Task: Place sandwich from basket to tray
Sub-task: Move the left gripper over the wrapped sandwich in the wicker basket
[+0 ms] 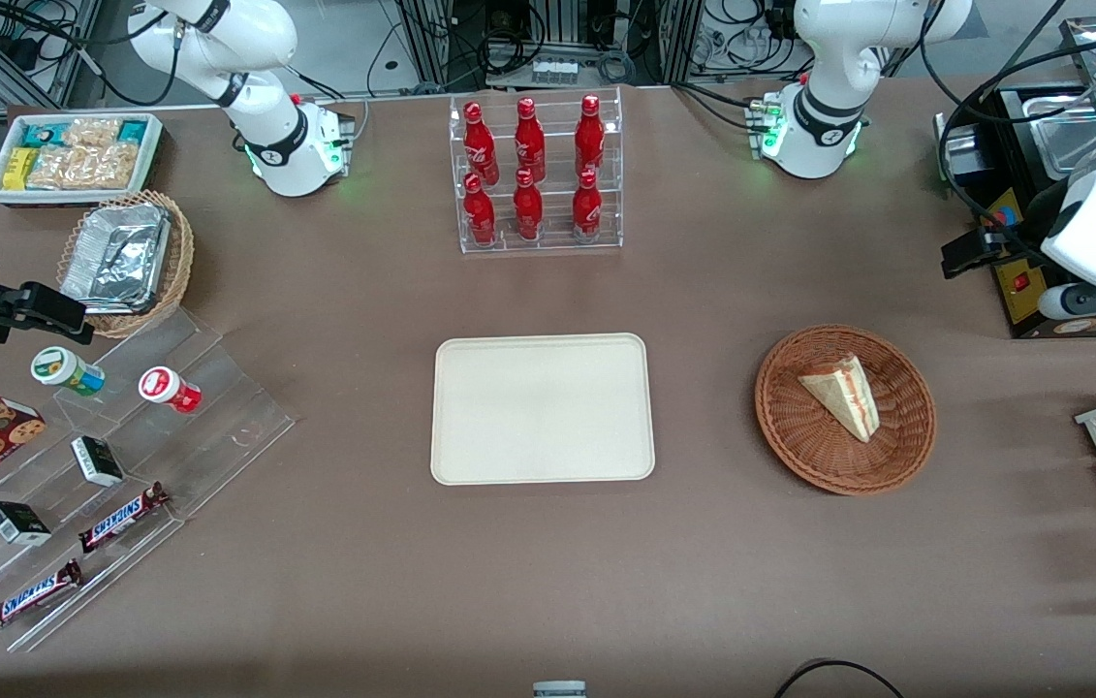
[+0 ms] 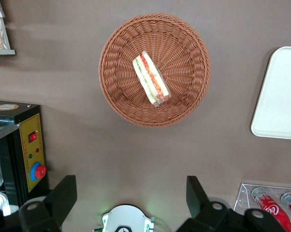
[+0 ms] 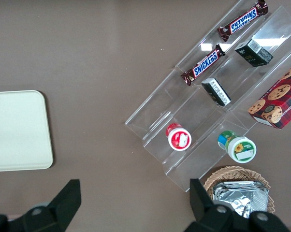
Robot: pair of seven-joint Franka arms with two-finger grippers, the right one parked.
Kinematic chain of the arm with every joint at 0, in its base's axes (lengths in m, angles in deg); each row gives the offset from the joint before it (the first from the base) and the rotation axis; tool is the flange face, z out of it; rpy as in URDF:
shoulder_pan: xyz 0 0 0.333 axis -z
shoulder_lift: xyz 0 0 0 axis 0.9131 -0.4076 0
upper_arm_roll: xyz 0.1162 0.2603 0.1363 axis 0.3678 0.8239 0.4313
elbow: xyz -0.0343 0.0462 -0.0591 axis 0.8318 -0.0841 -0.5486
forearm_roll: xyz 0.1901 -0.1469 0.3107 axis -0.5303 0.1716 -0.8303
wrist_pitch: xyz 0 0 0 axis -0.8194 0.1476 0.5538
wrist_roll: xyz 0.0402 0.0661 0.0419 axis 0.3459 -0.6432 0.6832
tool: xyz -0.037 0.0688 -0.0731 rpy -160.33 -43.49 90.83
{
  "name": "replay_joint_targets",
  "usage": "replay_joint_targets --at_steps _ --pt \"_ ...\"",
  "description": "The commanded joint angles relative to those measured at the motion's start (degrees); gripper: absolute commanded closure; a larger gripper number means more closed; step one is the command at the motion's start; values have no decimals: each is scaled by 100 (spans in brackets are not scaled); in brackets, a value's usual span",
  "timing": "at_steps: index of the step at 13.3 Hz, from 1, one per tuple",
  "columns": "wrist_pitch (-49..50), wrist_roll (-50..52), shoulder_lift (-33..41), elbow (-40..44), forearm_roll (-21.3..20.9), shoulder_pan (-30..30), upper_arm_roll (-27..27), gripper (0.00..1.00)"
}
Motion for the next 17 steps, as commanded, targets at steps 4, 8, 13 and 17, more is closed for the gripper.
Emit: replay_joint_targets --at_steps 4,8,13,17 --pt "-160 -31 -174 27 -84 34 19 0" --pt "-897 510 -219 -709 -110 -19 63 0" --pt "-2584 1321 -122 -2090 -120 -19 81 0" --pt "-3762 1980 -87 -3022 -120 -1 72 0"
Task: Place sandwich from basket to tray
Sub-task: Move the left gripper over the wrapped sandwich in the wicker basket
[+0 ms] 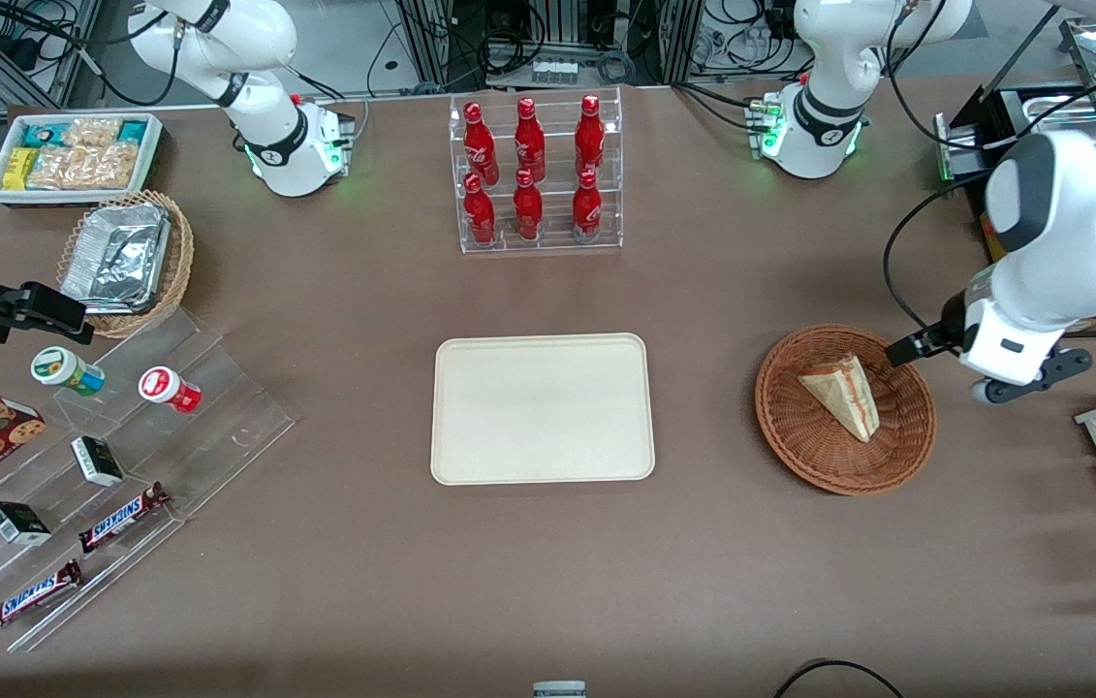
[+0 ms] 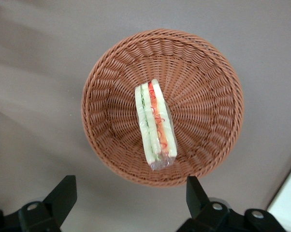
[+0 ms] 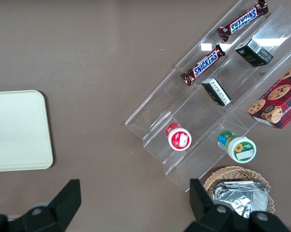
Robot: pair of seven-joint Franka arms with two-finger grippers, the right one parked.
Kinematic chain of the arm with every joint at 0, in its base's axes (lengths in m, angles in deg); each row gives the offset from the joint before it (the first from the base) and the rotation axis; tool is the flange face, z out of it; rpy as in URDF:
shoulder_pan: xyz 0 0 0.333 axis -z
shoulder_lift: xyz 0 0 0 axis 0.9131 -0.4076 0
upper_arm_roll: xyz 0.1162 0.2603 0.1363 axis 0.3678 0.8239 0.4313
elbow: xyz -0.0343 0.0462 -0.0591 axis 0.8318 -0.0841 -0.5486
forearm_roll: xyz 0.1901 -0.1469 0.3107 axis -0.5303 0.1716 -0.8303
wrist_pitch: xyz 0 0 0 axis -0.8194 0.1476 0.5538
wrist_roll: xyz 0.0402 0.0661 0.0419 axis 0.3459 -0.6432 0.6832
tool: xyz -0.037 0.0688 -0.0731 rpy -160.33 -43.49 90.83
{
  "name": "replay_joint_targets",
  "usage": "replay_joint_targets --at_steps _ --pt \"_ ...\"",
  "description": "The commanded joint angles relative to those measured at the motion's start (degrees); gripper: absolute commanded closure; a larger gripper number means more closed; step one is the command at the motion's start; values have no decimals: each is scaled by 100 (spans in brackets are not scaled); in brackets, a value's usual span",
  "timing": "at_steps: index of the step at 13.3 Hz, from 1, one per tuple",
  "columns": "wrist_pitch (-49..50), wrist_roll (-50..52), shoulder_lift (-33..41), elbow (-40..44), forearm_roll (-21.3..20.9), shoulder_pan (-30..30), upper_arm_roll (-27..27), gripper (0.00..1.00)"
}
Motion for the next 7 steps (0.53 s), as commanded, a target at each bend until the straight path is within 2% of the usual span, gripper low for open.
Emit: replay_joint_targets --at_steps 1,3,7 --pt "-773 692 177 -693 -84 35 -1 0" --pt "-1039 1151 -25 -853 -84 70 -1 0" --pt "-1197 1266 -386 -853 -75 184 -19 0"
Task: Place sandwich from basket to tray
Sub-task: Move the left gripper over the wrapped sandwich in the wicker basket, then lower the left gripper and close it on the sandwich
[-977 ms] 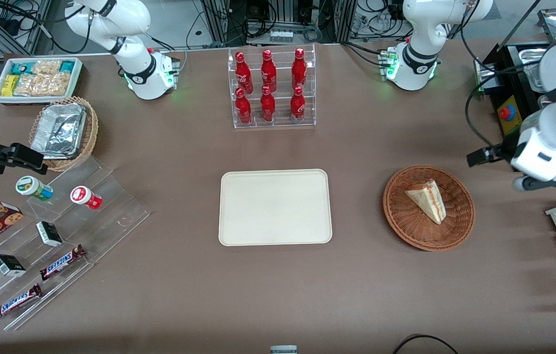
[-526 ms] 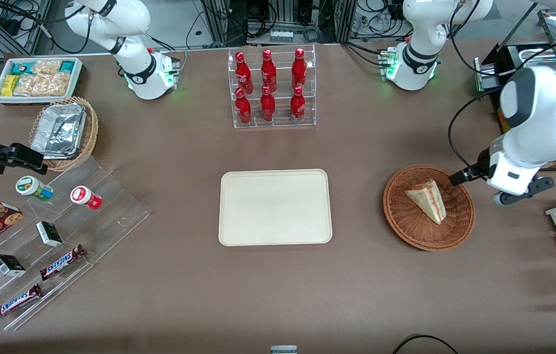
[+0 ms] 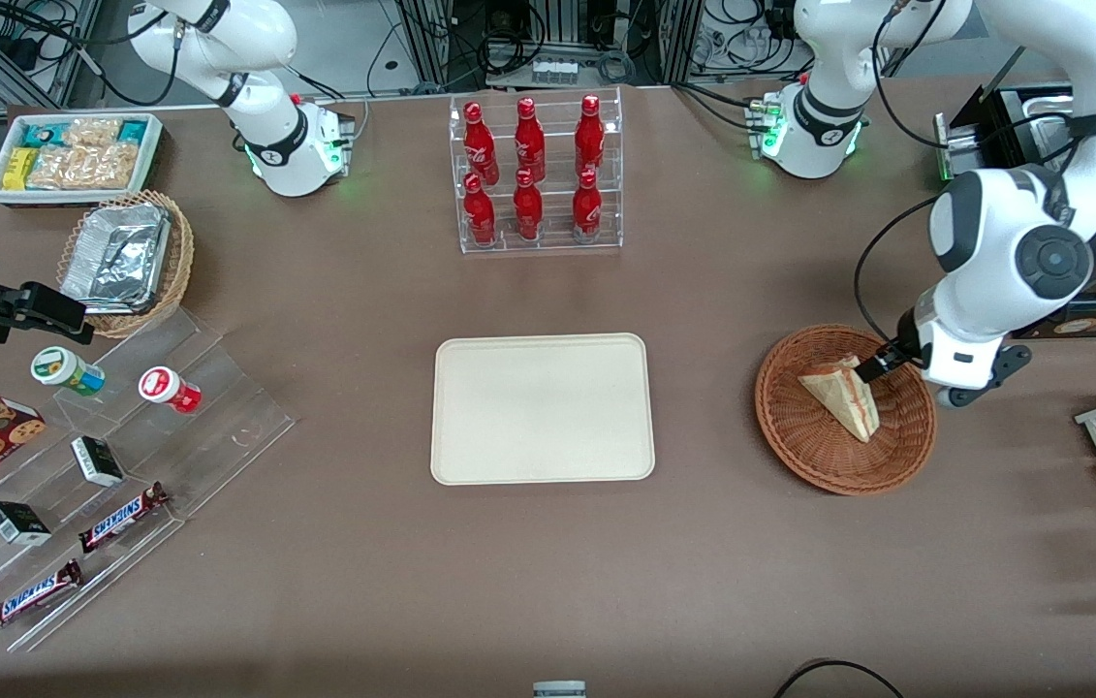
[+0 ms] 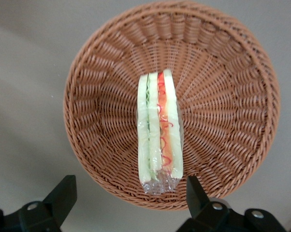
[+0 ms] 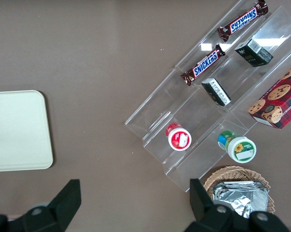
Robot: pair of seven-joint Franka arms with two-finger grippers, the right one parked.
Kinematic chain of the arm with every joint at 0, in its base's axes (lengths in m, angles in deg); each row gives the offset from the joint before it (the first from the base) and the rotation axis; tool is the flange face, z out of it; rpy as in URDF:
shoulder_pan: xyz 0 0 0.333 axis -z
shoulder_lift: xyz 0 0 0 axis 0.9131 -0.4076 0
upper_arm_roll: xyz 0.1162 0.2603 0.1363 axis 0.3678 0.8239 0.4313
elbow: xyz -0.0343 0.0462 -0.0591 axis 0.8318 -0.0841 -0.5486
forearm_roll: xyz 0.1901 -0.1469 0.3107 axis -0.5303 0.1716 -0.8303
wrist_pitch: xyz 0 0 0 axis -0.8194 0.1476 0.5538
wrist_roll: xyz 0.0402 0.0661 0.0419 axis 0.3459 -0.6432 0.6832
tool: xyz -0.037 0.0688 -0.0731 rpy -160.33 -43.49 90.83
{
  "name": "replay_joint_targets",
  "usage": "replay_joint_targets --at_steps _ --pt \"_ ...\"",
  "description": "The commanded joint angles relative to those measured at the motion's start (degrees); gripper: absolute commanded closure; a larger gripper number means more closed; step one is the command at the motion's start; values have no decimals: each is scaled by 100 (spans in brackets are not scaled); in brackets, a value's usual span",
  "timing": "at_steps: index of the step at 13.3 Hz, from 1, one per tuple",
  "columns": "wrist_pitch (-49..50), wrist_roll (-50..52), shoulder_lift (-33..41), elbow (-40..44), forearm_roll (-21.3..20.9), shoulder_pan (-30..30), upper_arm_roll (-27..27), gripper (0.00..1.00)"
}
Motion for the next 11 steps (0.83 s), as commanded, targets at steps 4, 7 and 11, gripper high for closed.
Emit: replay_joint_targets --at_steps 4,7,11 --pt "-607 198 -560 -5 -66 154 2 0" --pt "-854 198 -824 4 -49 154 2 0" --pt "-907 547 -966 -5 13 197 2 25"
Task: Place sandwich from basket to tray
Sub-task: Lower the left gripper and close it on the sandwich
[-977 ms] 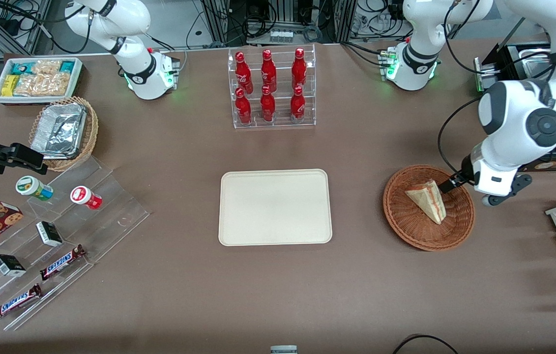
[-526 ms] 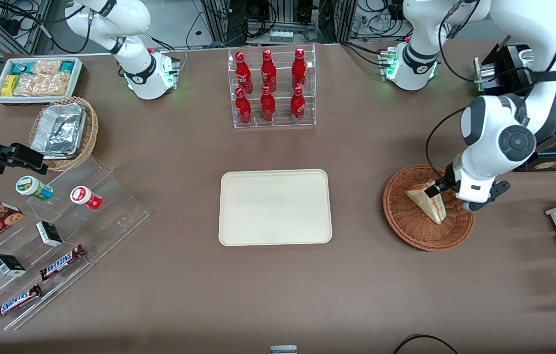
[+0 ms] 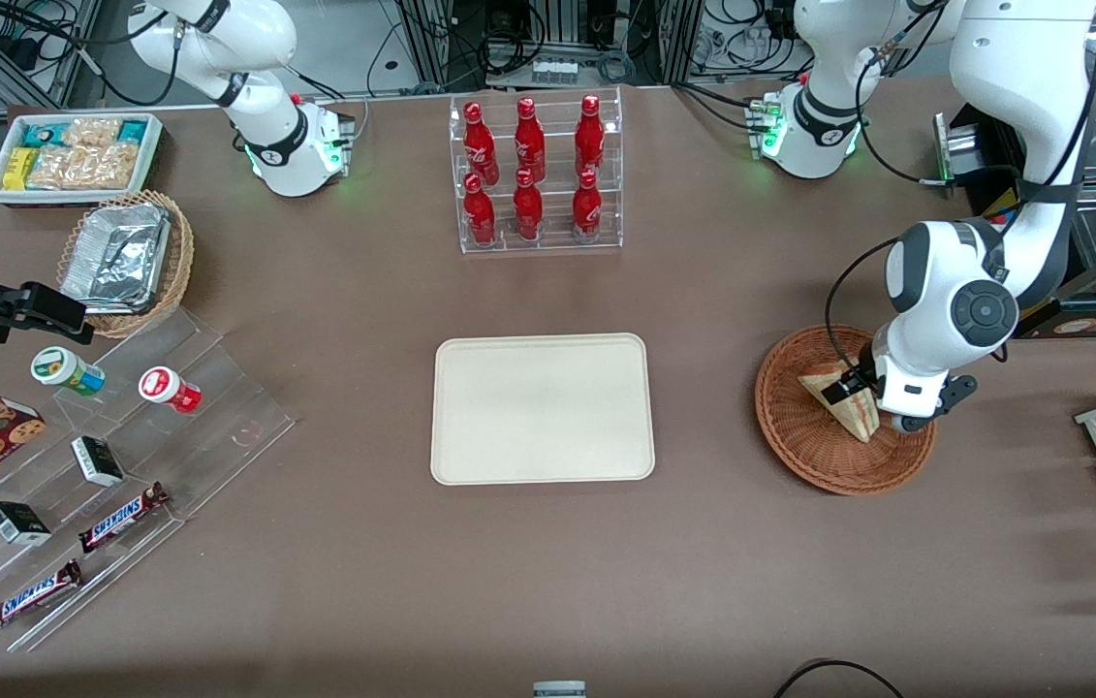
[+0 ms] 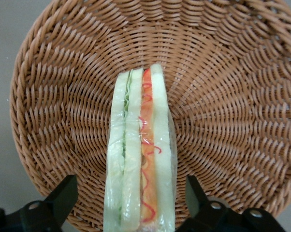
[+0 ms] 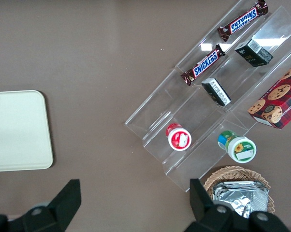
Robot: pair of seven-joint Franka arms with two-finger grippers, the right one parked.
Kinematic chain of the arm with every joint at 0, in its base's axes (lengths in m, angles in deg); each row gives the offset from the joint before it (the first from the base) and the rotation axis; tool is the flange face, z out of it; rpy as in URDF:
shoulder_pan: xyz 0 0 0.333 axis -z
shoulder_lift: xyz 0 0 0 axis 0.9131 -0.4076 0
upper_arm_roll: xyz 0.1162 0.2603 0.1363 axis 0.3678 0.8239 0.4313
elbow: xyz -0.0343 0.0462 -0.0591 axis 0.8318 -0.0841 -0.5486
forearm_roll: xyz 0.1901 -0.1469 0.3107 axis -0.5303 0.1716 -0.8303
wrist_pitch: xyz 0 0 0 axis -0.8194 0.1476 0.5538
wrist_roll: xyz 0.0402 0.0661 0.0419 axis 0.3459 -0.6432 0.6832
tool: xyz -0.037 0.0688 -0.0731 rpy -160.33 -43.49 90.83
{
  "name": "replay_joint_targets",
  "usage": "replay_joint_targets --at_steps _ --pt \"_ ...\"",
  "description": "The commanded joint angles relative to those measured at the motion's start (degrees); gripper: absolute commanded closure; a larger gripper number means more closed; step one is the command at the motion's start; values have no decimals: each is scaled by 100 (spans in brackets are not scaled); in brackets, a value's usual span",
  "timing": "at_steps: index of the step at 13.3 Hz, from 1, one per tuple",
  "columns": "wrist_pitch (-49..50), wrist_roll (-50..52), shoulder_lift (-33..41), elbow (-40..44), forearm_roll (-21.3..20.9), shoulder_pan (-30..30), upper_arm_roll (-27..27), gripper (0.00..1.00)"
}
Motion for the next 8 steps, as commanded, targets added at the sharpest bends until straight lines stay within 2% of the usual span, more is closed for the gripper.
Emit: replay_joint_targets --at_steps 1,2,3,6,8 --pt "-47 559 -39 10 6 134 20 51" --pt "-21 744 -47 10 6 178 11 82" --pt "6 780 -39 10 6 222 20 100" --pt "215 658 -21 176 -12 205 20 100" --pt "855 465 -21 605 -56 196 29 100"
